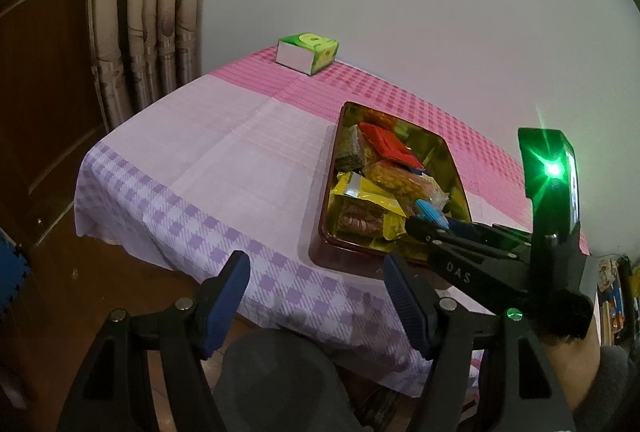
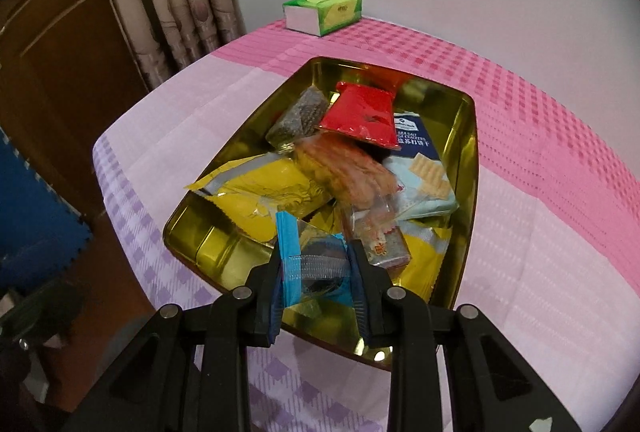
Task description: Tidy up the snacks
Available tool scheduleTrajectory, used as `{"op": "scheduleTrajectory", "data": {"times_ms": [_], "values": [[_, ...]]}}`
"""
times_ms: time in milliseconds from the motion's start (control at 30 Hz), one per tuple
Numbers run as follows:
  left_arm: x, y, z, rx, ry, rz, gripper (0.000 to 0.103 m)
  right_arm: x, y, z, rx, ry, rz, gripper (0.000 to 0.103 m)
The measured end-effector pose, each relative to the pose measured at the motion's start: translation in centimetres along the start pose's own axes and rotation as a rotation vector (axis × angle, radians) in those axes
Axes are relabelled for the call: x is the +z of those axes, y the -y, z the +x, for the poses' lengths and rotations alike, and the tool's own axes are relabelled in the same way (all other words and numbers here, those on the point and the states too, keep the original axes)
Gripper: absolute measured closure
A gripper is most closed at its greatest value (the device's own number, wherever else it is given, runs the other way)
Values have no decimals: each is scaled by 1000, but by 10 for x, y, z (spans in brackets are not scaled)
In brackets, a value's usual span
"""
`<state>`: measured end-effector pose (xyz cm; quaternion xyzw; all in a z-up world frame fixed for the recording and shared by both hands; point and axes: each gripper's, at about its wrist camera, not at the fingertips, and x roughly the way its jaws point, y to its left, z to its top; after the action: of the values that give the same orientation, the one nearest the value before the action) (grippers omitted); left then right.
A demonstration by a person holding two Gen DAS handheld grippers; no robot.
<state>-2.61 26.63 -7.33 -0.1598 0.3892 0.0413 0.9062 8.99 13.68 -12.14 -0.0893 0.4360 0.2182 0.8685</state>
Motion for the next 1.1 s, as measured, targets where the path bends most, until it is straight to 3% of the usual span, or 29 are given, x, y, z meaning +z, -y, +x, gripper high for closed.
{"op": "scheduleTrajectory", "data": {"times_ms": [300,400,567,633,767,900,1000,1100], "values": [[0,3,1,1,-7,10,32,-5,5,15,5,-52,21,73],[-1,5,1,2,-8,22,32,-9,10,14,22,-42,49,65],[-1,6,1,14,-2,35,32,-4,7,-18,-16,81,48,29],[-1,7,0,25,8,45,32,1,6,-42,-38,158,37,22],[-2,16,-4,103,50,107,20,3,9,-90,-194,301,22,3],[-4,29,-19,123,163,172,19,-8,15,-102,-306,290,7,2],[-7,40,-21,162,193,218,19,-27,26,-102,-303,266,61,2],[-10,46,-21,144,192,237,19,-44,34,-103,-304,239,99,2]]}}
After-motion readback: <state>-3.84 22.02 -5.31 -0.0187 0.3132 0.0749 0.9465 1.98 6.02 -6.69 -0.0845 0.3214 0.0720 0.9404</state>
